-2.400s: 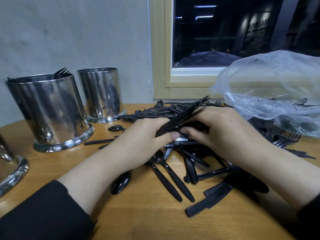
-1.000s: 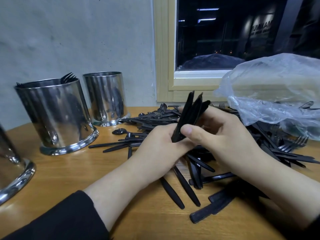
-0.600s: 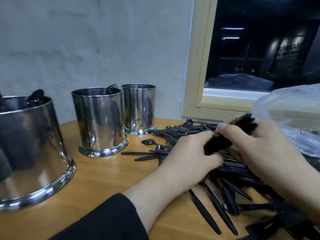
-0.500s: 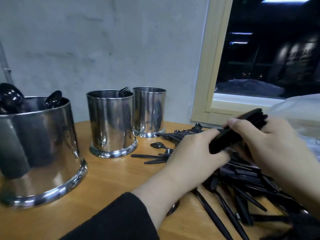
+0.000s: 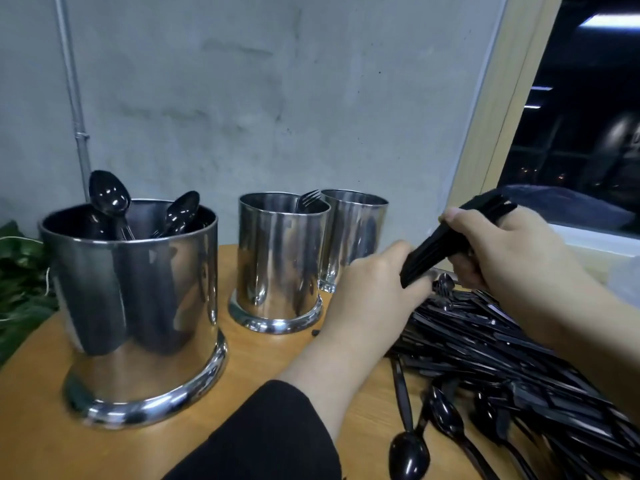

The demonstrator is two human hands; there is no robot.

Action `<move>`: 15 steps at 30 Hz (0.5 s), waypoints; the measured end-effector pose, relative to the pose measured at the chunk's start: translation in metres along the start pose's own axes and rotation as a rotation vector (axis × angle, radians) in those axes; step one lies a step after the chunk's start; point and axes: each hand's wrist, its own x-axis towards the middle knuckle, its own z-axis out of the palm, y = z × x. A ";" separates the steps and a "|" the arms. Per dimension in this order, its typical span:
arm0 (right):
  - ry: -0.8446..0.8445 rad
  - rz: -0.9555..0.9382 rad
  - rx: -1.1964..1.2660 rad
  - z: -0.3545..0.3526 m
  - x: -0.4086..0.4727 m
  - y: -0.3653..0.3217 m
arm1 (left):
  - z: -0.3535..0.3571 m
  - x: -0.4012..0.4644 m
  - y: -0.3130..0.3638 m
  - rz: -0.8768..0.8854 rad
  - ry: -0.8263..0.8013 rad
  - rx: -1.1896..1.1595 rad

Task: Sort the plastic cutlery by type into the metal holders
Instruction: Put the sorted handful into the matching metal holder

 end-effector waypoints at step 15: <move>0.197 -0.001 -0.025 0.040 0.187 0.003 | -0.010 0.008 -0.039 0.034 0.235 0.162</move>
